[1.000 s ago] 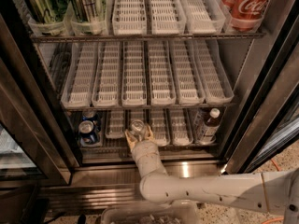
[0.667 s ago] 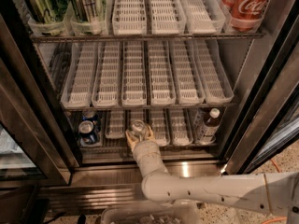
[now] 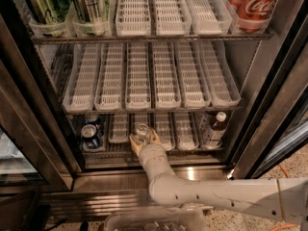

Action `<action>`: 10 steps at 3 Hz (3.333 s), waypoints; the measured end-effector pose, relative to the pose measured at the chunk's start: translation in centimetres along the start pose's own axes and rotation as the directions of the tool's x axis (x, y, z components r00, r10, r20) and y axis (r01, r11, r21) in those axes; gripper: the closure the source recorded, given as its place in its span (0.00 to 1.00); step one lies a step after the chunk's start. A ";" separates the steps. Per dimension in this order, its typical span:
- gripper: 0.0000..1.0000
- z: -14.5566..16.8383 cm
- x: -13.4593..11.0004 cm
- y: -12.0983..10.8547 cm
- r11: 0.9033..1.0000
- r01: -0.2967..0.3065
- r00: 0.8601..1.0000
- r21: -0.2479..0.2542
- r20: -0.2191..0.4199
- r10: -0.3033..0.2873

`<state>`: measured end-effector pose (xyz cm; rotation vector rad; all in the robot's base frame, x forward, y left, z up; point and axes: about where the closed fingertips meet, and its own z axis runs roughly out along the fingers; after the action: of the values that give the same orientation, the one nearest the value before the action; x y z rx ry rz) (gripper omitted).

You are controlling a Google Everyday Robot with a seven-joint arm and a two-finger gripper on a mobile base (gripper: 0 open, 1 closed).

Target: Pick 7up can from bottom shelf of fridge

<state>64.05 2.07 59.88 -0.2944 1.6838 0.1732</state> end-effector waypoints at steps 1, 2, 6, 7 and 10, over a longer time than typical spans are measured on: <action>1.00 -0.1 -0.4 0.0 1.000 0.000 1.000 0.000 0.000 0.000; 1.00 -1.1 -2.7 0.3 0.999 -0.007 1.000 -0.035 0.027 0.008; 1.00 -6.3 -5.8 0.1 0.991 -0.035 0.999 -0.133 -0.011 0.034; 1.00 -10.5 -6.3 0.7 0.979 -0.063 0.998 -0.192 -0.042 0.056; 1.00 -18.0 -11.2 -0.7 0.896 -0.265 0.964 -0.355 -0.100 0.246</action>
Offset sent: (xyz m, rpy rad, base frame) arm -0.0219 0.0051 0.0601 0.0442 -0.0472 0.0839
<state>48.40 -2.68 73.46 -0.3558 1.7334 0.6884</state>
